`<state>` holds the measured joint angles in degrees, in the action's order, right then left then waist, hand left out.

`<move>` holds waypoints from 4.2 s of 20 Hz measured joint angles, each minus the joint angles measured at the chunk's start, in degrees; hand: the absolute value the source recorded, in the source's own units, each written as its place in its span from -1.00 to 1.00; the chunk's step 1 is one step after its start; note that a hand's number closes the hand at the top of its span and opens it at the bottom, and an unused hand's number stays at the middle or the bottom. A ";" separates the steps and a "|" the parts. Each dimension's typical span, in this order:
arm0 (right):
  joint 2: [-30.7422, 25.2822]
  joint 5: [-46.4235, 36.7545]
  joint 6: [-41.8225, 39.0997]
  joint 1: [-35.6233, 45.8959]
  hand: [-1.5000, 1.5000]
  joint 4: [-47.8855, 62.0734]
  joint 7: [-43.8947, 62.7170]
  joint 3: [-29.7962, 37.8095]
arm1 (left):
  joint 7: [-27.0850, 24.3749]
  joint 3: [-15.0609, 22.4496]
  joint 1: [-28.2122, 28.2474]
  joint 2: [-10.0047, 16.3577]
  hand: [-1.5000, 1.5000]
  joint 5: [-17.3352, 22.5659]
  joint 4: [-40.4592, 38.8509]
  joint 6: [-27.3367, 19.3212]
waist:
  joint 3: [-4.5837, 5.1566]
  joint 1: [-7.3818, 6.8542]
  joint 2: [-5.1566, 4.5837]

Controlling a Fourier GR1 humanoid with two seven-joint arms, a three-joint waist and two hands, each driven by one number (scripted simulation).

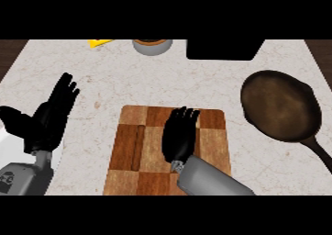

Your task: Pick the lemon from the cutting board and place it in the pan

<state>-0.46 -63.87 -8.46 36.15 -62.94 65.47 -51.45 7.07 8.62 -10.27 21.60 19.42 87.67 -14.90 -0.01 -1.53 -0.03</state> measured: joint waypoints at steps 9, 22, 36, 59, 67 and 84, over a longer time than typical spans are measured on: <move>0.38 2.28 4.48 3.79 1.00 6.68 -2.92 -2.31 | 2.81 -2.76 -2.02 -0.16 0.00 -0.76 -0.19 1.39 | 0.10 0.21 0.30; -8.33 11.70 6.30 -9.55 1.00 -13.42 -23.64 -5.30 | 3.60 -4.75 0.77 -0.31 0.00 -1.16 2.06 1.63 | 0.38 2.76 1.16; -36.70 7.11 5.31 -18.77 1.00 -63.68 -25.45 3.42 | 3.28 -5.40 1.88 -1.25 0.00 -2.18 2.07 1.91 | 0.05 3.07 0.51; -38.53 31.84 12.42 -18.62 1.00 -29.94 -62.31 48.23 | 2.80 -5.76 1.80 -4.78 0.00 -5.54 2.12 4.44 | -0.04 0.84 -0.22; -34.37 31.68 16.48 -9.54 1.00 -1.46 -83.05 50.36 | 5.00 -6.13 0.49 -5.11 0.00 -6.36 3.19 4.65 | -0.06 0.13 -0.38; -28.85 27.32 18.47 6.95 -1.00 42.96 -95.00 55.00 | 6.52 -6.56 -0.74 -6.77 0.00 -7.62 3.94 5.42 | -0.14 -0.78 -0.78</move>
<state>-29.31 -36.55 10.01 43.10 -19.98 -29.53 3.56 13.59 2.06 -11.02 14.83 11.80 91.61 -9.48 -0.16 -2.31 -0.81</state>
